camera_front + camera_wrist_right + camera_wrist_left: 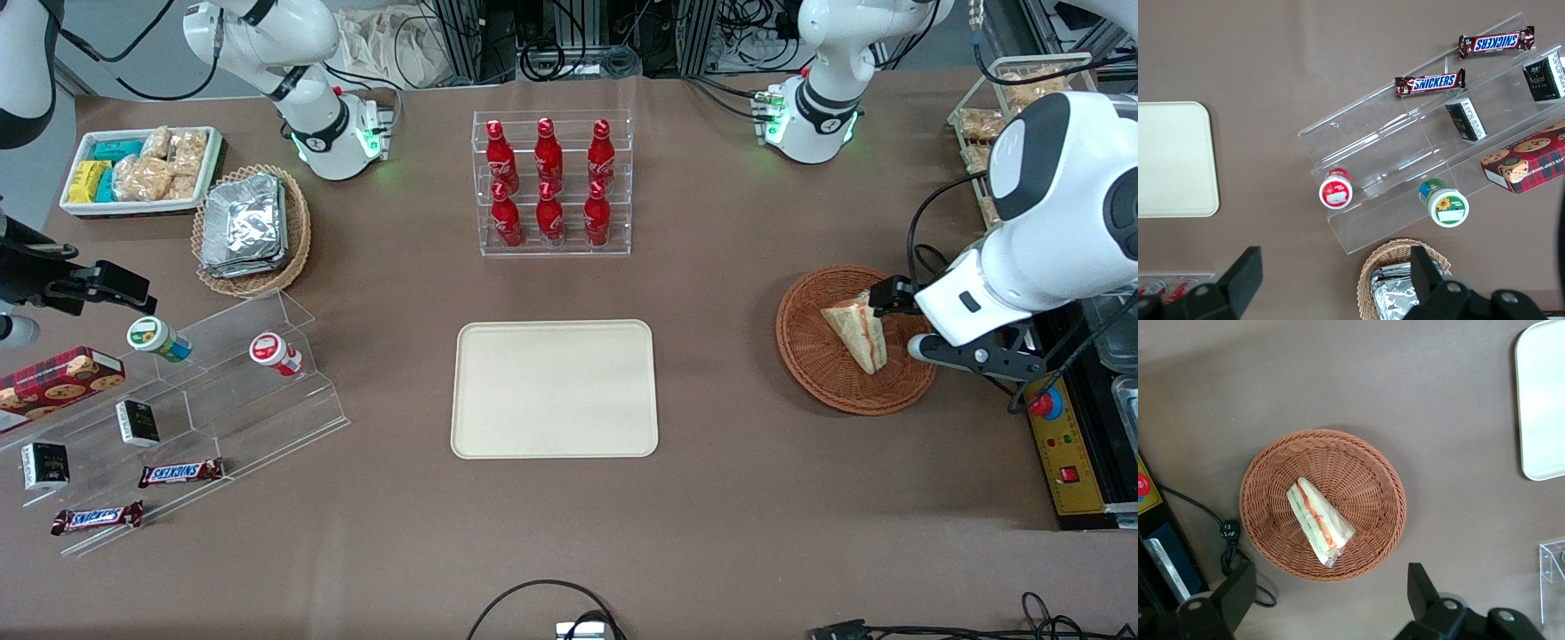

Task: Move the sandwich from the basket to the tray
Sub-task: 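Lower the open left gripper over the wrapped sandwich in the basket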

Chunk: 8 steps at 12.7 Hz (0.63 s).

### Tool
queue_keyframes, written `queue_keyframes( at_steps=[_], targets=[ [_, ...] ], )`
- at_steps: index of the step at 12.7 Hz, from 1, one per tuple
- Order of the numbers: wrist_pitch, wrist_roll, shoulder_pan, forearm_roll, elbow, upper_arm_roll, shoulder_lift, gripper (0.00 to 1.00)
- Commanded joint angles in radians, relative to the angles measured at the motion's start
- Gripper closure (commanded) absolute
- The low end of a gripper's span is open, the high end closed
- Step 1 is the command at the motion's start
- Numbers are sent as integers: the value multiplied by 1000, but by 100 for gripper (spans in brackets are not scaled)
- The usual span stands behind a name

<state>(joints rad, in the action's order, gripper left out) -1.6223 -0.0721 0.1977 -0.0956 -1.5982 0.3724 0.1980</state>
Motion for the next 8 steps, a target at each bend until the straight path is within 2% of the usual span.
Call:
queue_keyframes(
  at_steps=[1,5,8],
  targets=[
    [27,-5,-7,-22,38,-4,35,0],
    [21,27,-4,-27,31,-6,61,0],
    [-42,185,-4,-27,-28,-10,63,0]
  ],
)
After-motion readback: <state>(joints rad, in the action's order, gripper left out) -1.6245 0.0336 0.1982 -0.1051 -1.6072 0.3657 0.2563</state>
